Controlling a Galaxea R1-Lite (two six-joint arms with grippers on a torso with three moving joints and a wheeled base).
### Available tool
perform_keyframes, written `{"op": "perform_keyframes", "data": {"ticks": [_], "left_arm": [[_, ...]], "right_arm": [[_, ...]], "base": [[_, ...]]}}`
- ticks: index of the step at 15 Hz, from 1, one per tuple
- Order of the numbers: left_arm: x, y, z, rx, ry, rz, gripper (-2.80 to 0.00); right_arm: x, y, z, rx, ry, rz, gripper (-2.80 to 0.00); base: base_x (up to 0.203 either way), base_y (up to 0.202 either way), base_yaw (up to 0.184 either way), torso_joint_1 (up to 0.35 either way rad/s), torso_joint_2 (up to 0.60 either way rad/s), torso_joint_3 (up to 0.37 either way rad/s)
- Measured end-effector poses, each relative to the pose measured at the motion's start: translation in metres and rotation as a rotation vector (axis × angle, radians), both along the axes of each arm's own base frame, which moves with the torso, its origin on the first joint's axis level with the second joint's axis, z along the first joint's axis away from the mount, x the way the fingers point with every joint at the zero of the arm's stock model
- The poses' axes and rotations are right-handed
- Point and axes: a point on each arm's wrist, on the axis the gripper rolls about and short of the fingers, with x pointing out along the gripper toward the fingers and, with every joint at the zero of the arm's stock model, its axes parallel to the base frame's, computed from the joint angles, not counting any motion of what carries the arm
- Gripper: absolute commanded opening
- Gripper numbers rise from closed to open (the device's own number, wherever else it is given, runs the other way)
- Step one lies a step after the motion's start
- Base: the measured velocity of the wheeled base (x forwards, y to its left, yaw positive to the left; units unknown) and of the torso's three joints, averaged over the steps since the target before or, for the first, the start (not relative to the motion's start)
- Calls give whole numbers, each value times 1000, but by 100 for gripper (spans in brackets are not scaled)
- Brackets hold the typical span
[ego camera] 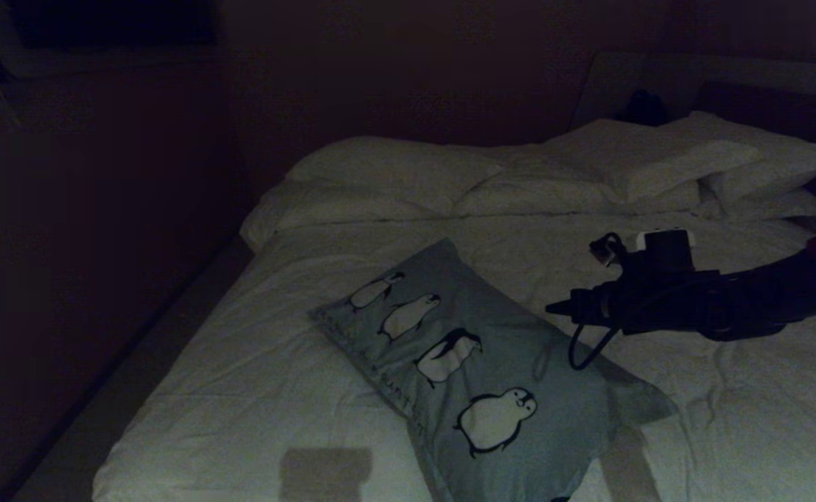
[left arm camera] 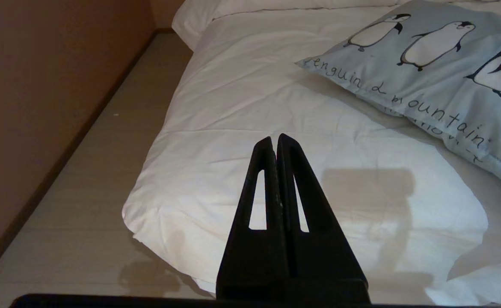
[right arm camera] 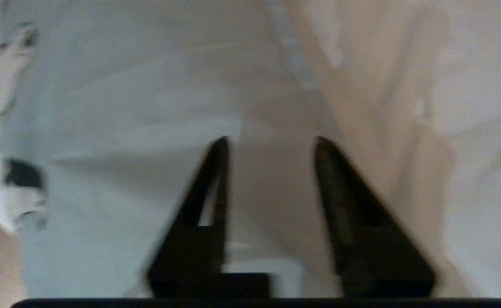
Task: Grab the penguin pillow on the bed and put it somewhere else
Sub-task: Pick up the pillow
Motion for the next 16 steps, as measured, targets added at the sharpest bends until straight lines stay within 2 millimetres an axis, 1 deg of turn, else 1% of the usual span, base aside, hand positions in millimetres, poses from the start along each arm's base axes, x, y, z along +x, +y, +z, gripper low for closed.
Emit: {"op": "perform_keyframes", "data": {"ticks": [4,7,12,16], "left_arm": [[0,0,0,0,0,0,-280],[0,0,0,0,0,0,-280],[0,0,0,0,0,0,-280],[0,0,0,-1,0,0,-280]], "right_arm": [[-4,6,6,36,-10,65,0],[-5,14,7,46,-16,121,0],[-4,20,-3,20,-6,150,0],[-4,33,-21,7,38,183,0]], "base": [[0,0,0,0,0,0],[0,0,0,0,0,0],[0,0,0,0,0,0],[0,0,0,0,0,0]]}}
